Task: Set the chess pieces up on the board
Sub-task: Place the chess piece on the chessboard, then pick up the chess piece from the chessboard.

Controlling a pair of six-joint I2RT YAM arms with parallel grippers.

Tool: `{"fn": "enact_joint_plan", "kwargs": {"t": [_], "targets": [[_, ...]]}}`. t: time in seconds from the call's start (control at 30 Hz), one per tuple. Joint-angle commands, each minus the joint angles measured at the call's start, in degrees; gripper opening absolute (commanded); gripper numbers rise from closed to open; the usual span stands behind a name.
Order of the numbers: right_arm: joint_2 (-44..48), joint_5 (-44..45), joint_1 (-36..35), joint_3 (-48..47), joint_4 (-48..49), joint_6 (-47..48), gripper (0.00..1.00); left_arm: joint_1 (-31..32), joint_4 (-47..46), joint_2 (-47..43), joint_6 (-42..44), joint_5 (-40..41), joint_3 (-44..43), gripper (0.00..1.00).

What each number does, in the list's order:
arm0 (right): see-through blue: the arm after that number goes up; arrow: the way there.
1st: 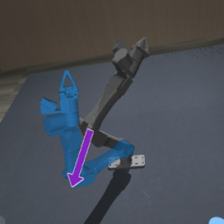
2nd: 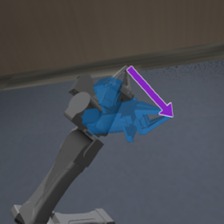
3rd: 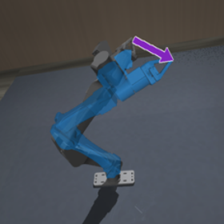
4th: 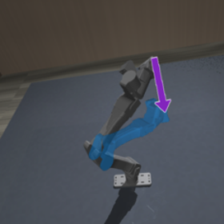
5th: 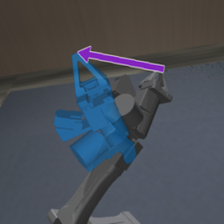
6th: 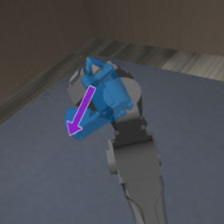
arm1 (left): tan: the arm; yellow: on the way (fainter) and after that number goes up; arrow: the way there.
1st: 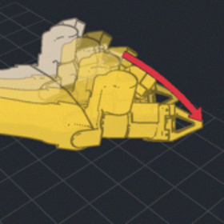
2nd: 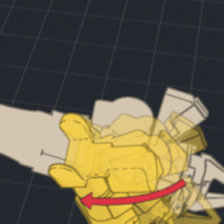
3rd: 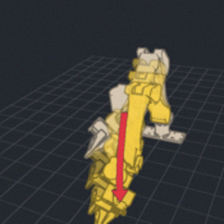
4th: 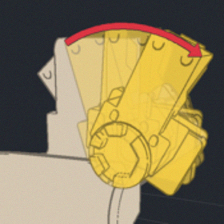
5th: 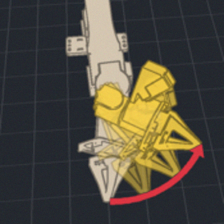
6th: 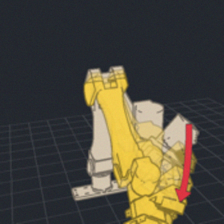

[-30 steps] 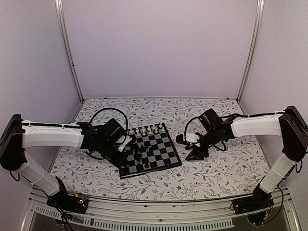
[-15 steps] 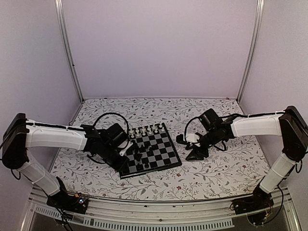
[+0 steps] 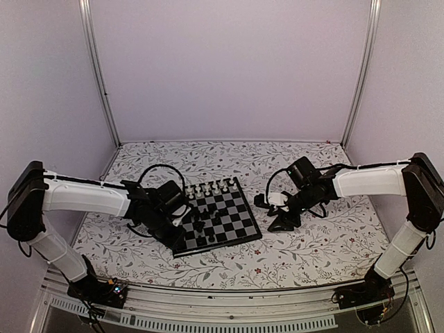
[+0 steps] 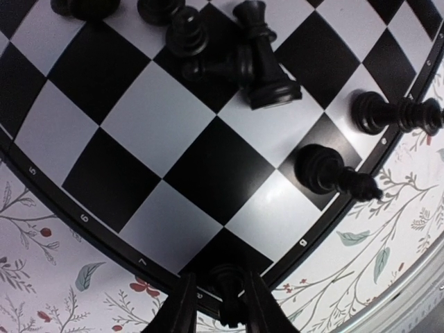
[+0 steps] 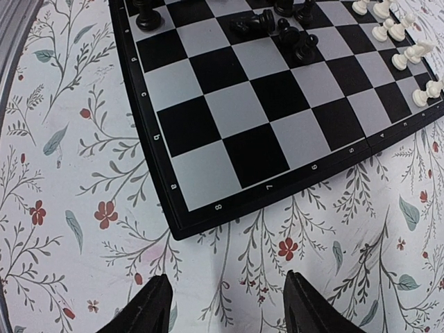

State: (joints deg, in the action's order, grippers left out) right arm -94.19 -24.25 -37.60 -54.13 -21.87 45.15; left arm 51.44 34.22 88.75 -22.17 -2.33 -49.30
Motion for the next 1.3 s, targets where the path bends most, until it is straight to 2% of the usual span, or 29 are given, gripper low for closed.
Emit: {"fn": "enact_joint_plan", "kwargs": {"t": [0.0, 0.2, 0.3, 0.37, 0.43, 0.47, 0.5, 0.53, 0.57, 0.63, 0.7, 0.73, 0.8, 0.87, 0.97, 1.1, 1.27], "targets": [[0.1, -1.5, -0.4, -1.0, -0.8, 0.5, 0.57, 1.0, 2.9, -1.8, 0.5, 1.1, -3.1, 0.28], [1.1, -4.8, -0.4, -5.4, -3.1, -0.7, 0.57, 0.6, 10.1, -4.7, 7.0, 7.7, -15.7, 0.33], [0.8, -5.6, -0.4, -8.3, -3.5, -1.2, 0.56, -0.4, 9.1, -4.6, 12.9, 13.7, -24.0, 0.35], [0.2, -5.8, -0.4, -10.2, -2.7, -1.5, 0.55, -0.9, 5.2, -4.5, 17.2, 18.5, -27.3, 0.4], [-0.8, -7.0, -0.4, -12.3, -2.5, -1.6, 0.54, -1.6, -3.2, -5.0, 21.2, 23.0, -27.7, 0.53], [-1.9, -7.5, -0.6, -13.3, -2.3, -1.6, 0.53, -2.3, -8.2, -5.5, 23.3, 24.4, -26.7, 0.64], [-2.6, -7.6, -0.7, -14.5, -2.2, -1.7, 0.52, -3.1, -14.2, -5.7, 24.0, 27.3, -25.6, 0.79], [-3.9, -7.4, -1.1, -15.8, -2.1, -1.8, 0.52, -4.3, -18.8, -5.7, 23.5, 29.8, -24.6, 0.88], [-5.0, -6.8, -1.5, -17.2, -2.2, -2.0, 0.51, -5.8, -22.8, -5.4, 22.7, 29.6, -24.2, 0.9], [-8.3, -5.1, -2.3, -20.3, -2.8, -2.6, 0.49, -11.3, -23.2, -4.0, 16.7, 24.0, -25.9, 0.9], [-12.5, -2.9, -3.1, -23.5, -3.2, -3.5, 0.48, -14.7, -22.3, -2.8, 13.1, 15.5, -26.9, 0.84], [-13.9, -2.1, -3.4, -25.1, -3.6, -4.3, 0.48, -15.3, -24.8, -3.1, 14.1, 13.6, -24.8, 0.79], [-16.9, -2.0, -4.0, -28.3, -5.0, -5.4, 0.46, -16.6, -30.9, -4.6, 15.9, 11.8, -18.8, 0.76], [-19.4, -2.2, -4.4, -30.0, -5.6, -5.8, 0.46, -18.8, -34.3, -5.9, 15.5, 6.6, -14.3, 0.72], [-22.0, -1.4, -5.1, -31.6, -5.8, -5.8, 0.44, -20.3, -35.6, -6.3, 14.9, 4.9, -11.9, 0.68], [-24.9, -0.8, -5.8, -34.5, -6.9, -6.3, 0.42, -20.4, -34.5, -5.5, 14.7, 2.8, -13.6, 0.62], [-27.5, -0.6, -6.3, -37.5, -8.1, -6.5, 0.4, -20.4, -34.4, -5.6, 13.8, 0.0, -13.6, 0.62]]}}
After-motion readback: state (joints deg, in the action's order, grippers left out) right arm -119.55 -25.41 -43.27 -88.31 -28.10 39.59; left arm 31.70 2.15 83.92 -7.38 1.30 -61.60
